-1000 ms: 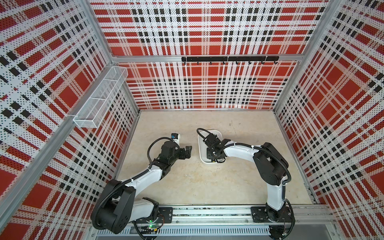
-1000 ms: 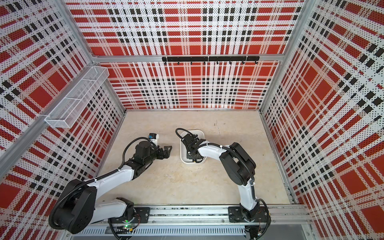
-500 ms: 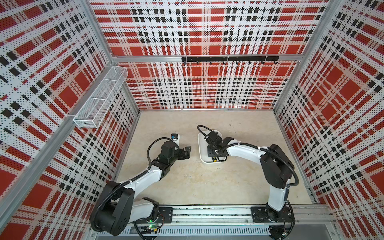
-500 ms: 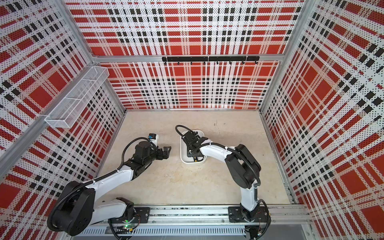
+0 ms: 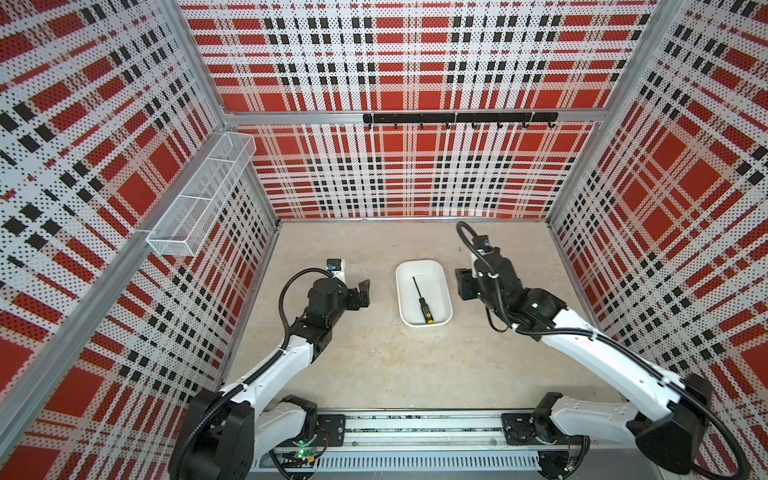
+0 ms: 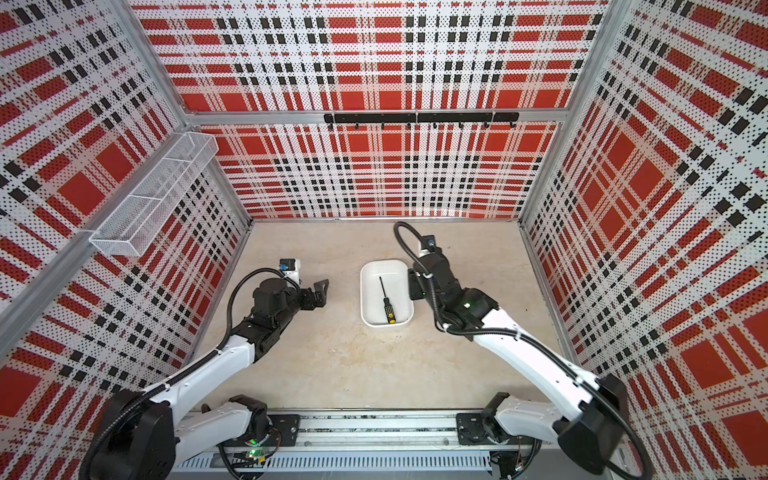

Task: Put the screwdriver in the bin

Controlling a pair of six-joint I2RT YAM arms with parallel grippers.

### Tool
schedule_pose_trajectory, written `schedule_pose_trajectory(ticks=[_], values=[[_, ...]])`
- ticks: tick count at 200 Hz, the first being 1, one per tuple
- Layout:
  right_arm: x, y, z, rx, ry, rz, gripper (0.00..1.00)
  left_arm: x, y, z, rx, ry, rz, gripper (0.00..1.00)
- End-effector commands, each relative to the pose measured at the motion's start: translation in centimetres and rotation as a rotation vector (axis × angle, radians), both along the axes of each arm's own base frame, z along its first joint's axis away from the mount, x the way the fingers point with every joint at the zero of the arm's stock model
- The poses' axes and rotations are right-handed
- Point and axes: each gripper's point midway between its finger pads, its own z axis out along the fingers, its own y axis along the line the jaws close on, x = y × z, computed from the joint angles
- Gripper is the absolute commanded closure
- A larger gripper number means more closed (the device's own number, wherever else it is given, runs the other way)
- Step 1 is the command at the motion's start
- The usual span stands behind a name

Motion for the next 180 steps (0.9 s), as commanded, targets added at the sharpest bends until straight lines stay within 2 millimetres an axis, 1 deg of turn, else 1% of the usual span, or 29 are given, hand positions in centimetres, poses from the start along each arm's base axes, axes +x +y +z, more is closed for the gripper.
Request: schedule_pose_trajectory(ticks=[1, 5, 13, 36, 48, 69, 81, 94, 107, 121, 142, 171, 180], values=[[0.1, -5.0, 1.3, -0.047, -0.125, -0.106, 0.47, 0.4, 2.4, 2.1, -0.009, -0.096, 0.079, 0.02], [-0.1, -5.8, 1.0, -0.044, -0.135, -0.125, 0.47, 0.5, 3.2, 2.2, -0.01, -0.105, 0.101, 0.02], [-0.3, -7.1, 1.0, -0.036, -0.165, -0.157, 0.46, 0.6, 3.9, 2.6, -0.014, -0.126, 0.124, 0.02], [-0.8, -9.8, 0.9, -0.072, -0.257, -0.227, 0.45, 0.6, 6.3, 2.7, 0.023, -0.175, 0.184, 0.02], [-0.9, -10.8, 0.7, -0.096, -0.295, -0.269, 0.42, 0.5, 7.7, 2.7, 0.035, -0.209, 0.229, 0.02], [-0.8, -11.8, -1.1, -0.144, -0.329, -0.282, 0.42, 0.2, 9.3, 2.8, 0.045, -0.272, 0.269, 0.02], [-0.6, -12.1, -2.1, -0.165, -0.358, -0.281, 0.41, 0.0, 9.9, 3.1, 0.055, -0.307, 0.283, 0.02], [-0.6, -13.0, -3.3, -0.168, -0.383, -0.313, 0.33, -0.3, 10.5, 3.3, 0.076, -0.341, 0.299, 0.02], [-0.5, -13.6, -4.9, -0.146, -0.388, -0.321, 0.32, -0.6, 11.0, 3.1, 0.098, -0.363, 0.314, 0.02], [-0.2, -14.5, -6.2, -0.091, -0.391, -0.335, 0.32, -0.9, 11.6, 3.0, 0.112, -0.381, 0.334, 0.02], [0.0, -16.1, -7.5, -0.057, -0.426, -0.365, 0.33, -1.3, 12.0, 2.7, 0.116, -0.408, 0.342, 0.02], [0.0, -17.8, -8.3, -0.052, -0.502, -0.399, 0.33, -2.2, 12.4, 2.5, 0.141, -0.462, 0.354, 0.02], [0.1, -18.1, -8.8, -0.047, -0.503, -0.398, 0.33, -2.4, 12.5, 2.5, 0.144, -0.482, 0.356, 0.02]])
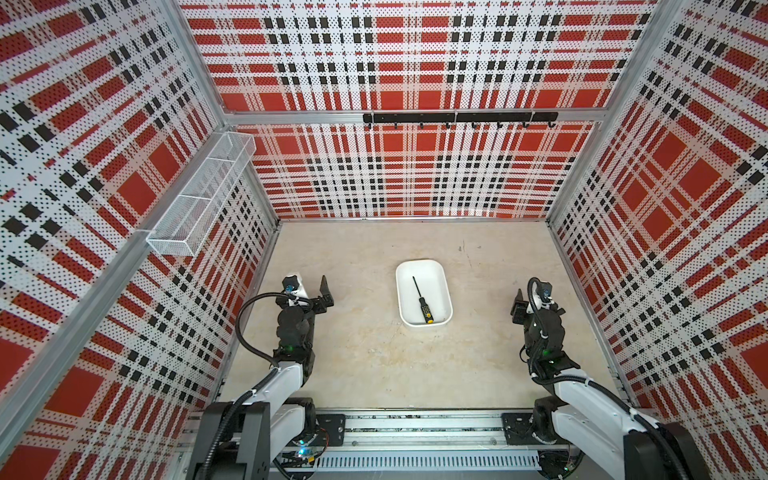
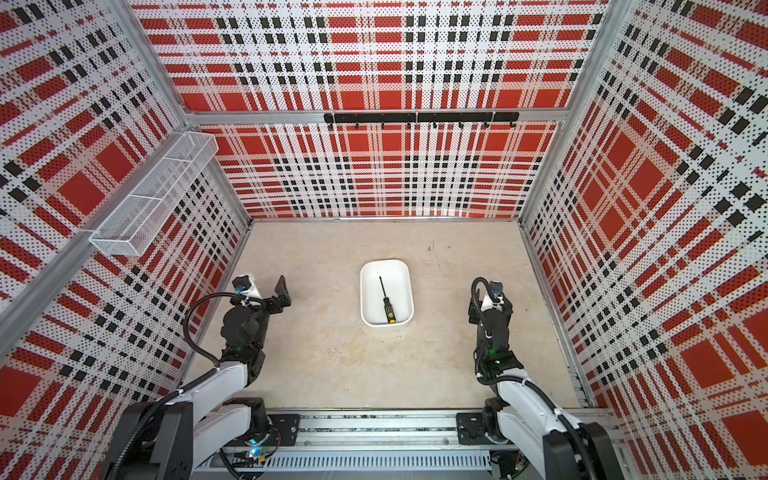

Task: Put the screwdriver in the bin

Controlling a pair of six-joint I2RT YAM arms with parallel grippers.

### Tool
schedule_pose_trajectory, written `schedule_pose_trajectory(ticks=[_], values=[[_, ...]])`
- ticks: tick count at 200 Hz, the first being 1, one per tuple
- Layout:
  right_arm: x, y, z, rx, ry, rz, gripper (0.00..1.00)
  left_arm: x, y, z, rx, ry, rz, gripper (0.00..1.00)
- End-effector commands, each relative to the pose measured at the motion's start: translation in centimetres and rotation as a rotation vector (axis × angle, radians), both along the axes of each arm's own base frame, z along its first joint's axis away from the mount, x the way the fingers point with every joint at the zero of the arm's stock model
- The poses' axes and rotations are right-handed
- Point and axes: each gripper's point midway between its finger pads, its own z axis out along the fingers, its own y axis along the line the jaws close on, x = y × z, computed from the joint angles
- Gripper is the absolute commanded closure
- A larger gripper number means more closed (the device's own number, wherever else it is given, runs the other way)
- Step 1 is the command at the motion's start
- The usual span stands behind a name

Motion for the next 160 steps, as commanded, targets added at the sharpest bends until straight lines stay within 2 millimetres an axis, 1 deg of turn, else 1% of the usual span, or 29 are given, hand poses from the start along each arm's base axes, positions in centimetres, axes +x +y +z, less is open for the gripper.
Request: schedule_pose_trajectory(ticks=[1, 20, 46, 52, 69, 78, 92, 102, 114, 123, 139, 145, 160], values=[[0.6, -0.3, 3.4, 0.031, -0.198, 0.025, 0.33, -0.7, 0.7, 2.1, 0.044, -0.124, 0.024, 0.02], [1.0, -0.9, 2.6, 0.043, -0.208, 0.008, 0.33, -0.7, 0.7, 1.9, 0.036, -0.154, 0.005, 0.02], [2.0, -0.6, 1.8, 0.035, -0.209, 0.027, 0.33, -0.1, 0.5, 1.2, 0.02, -0.164, -0.032, 0.02], [2.1, -0.6, 2.0, 0.032, -0.226, 0.026, 0.33, 0.0, 0.4, 1.3, 0.02, -0.17, -0.037, 0.02], [2.5, -0.5, 1.6, 0.022, -0.242, 0.033, 0.33, 0.5, 0.6, 0.3, 0.016, -0.15, -0.038, 0.02], [2.7, -0.6, 1.4, 0.021, -0.246, 0.03, 0.33, 0.6, 0.5, 0.2, 0.017, -0.154, -0.041, 0.02], [3.0, -0.4, 0.4, 0.019, -0.233, 0.039, 0.33, 0.6, 0.8, 0.0, 0.014, -0.157, -0.027, 0.02], [2.9, -0.4, 0.6, 0.012, -0.259, 0.037, 0.33, 0.5, 1.0, -0.2, 0.012, -0.161, -0.021, 0.02], [3.0, -0.5, 0.0, 0.025, -0.222, 0.035, 0.33, 0.6, 1.0, -0.5, 0.01, -0.165, -0.023, 0.02], [3.4, -0.6, -0.1, 0.028, -0.209, 0.024, 0.32, 0.9, 1.0, -1.1, 0.007, -0.152, -0.023, 0.02], [4.2, -0.1, -0.1, 0.012, -0.205, 0.052, 0.31, 2.1, 0.9, -1.6, 0.003, -0.116, -0.04, 0.02], [4.5, -0.1, -0.5, 0.014, -0.176, 0.056, 0.31, 2.5, 1.0, -2.1, 0.01, -0.084, -0.031, 0.02], [5.6, 0.2, -0.9, 0.007, -0.136, 0.069, 0.3, 2.9, 0.9, -2.0, 0.014, -0.087, -0.026, 0.02]])
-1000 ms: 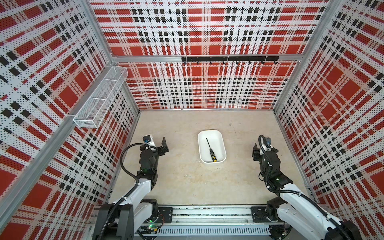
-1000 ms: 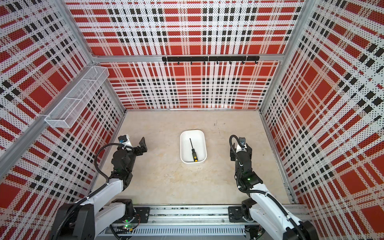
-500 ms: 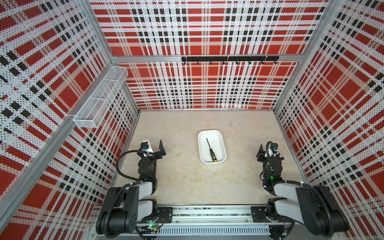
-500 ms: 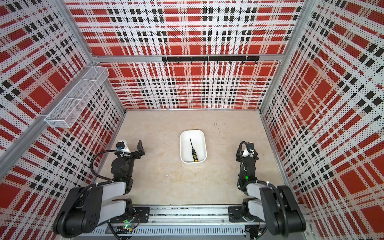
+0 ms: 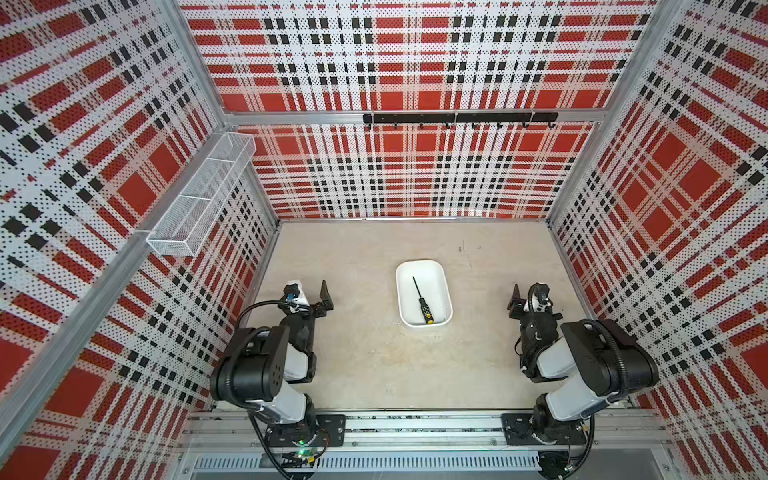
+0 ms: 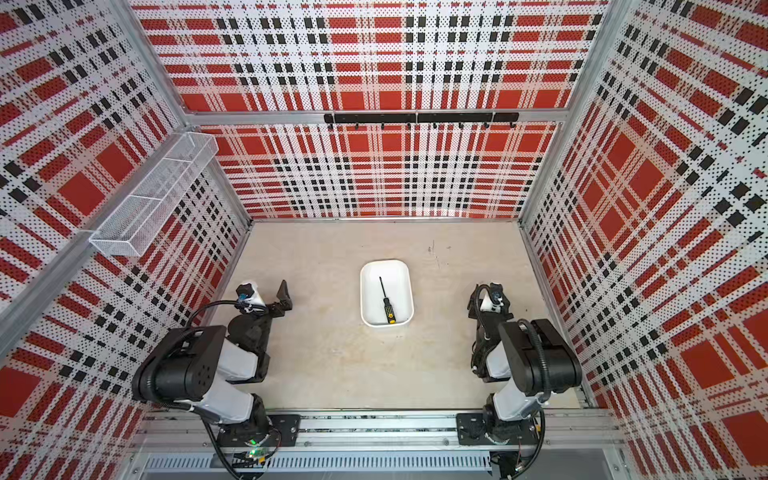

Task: Put the screwdriver in the bin

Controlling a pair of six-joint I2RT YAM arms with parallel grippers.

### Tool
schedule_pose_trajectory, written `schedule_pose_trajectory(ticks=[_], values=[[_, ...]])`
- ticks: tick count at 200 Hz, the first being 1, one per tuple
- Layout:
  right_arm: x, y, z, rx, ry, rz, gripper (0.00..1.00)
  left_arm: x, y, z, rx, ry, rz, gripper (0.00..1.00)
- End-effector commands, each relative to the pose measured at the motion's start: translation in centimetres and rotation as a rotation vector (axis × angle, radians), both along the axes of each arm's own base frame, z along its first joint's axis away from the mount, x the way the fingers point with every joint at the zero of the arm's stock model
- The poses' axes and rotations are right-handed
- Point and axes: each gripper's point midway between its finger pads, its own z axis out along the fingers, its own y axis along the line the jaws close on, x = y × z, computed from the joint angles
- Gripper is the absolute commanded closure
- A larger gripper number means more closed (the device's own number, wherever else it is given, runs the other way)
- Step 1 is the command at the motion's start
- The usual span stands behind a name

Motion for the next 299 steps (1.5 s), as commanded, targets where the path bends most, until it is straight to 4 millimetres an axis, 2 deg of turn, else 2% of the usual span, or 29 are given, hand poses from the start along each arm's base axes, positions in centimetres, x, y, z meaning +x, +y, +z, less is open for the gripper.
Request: schedule_pose_trajectory(ticks=[1, 22, 50, 117, 299], values=[[1.6, 0.2, 0.8, -0.019, 0.002, 0.02, 0.3, 1.0, 0.0, 1.3, 0.018, -0.038, 0.005, 0.02], [3.3, 0.5, -0.3, -0.01, 0.097, 0.042, 0.3, 1.4, 0.0, 1.1, 0.028, -0.018, 0.023, 0.02], [3.3, 0.3, -0.2, -0.004, 0.086, 0.052, 0.27, 1.7, -0.1, 1.0, 0.036, -0.006, 0.03, 0.02], [3.4, 0.2, -0.3, -0.002, 0.089, 0.05, 0.0, 1.8, 0.0, 0.9, 0.036, -0.001, 0.036, 0.02], [3.2, 0.2, -0.2, -0.006, 0.085, 0.052, 0.0, 1.6, 0.0, 1.0, 0.036, -0.005, 0.04, 0.02]])
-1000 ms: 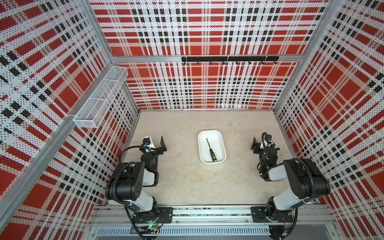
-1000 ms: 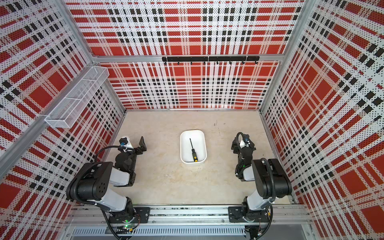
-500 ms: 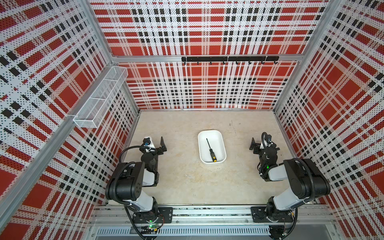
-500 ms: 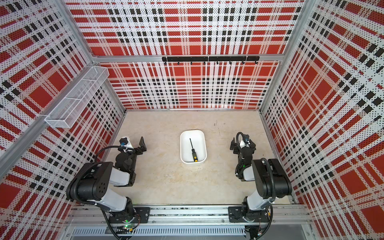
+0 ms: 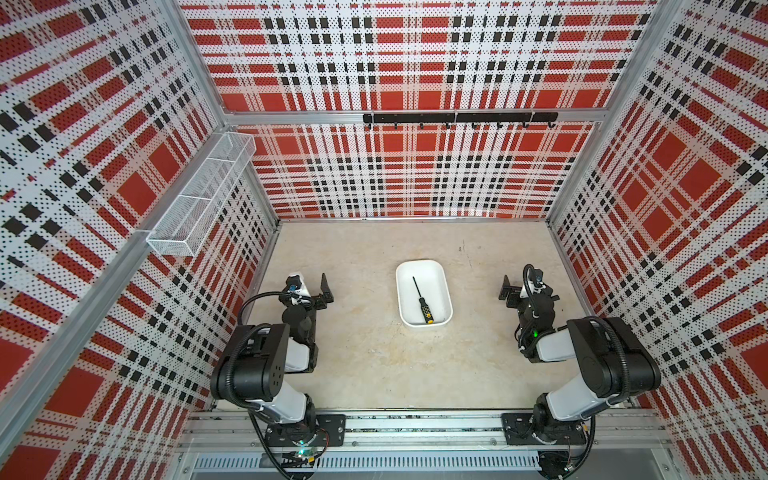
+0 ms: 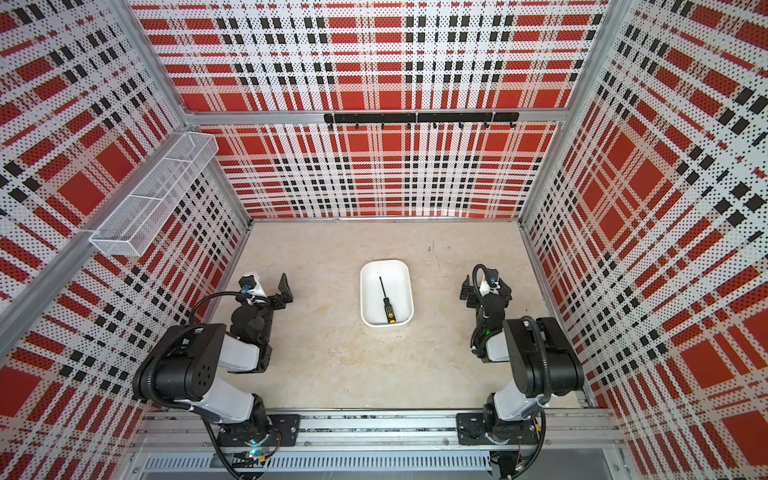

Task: Put the screwdriver in the bin

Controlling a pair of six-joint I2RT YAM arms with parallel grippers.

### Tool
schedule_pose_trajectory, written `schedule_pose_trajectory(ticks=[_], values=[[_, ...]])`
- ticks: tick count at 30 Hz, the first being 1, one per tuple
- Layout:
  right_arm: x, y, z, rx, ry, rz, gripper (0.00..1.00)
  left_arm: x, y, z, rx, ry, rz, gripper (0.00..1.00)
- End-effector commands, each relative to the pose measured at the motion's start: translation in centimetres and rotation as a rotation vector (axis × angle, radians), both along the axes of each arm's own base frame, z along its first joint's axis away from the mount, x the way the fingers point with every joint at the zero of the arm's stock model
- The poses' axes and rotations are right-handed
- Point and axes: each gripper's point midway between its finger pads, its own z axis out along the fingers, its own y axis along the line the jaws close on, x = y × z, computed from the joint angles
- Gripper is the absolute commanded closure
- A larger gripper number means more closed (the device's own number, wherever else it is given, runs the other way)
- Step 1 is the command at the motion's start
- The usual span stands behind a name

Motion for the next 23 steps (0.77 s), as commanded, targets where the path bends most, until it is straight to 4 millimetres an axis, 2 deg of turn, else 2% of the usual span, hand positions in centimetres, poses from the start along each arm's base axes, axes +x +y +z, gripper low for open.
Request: schedule_pose_trajectory(ticks=[1, 23], values=[[0.01, -0.04, 0.83, -0.006, -0.026, 0.003, 0.0, 0.17, -0.13, 0.53, 0.014, -0.017, 0.001, 0.02], [0.09, -0.03, 0.89, -0.006, -0.027, 0.004, 0.0, 0.17, -0.14, 0.54, 0.016, -0.017, 0.001, 0.02]])
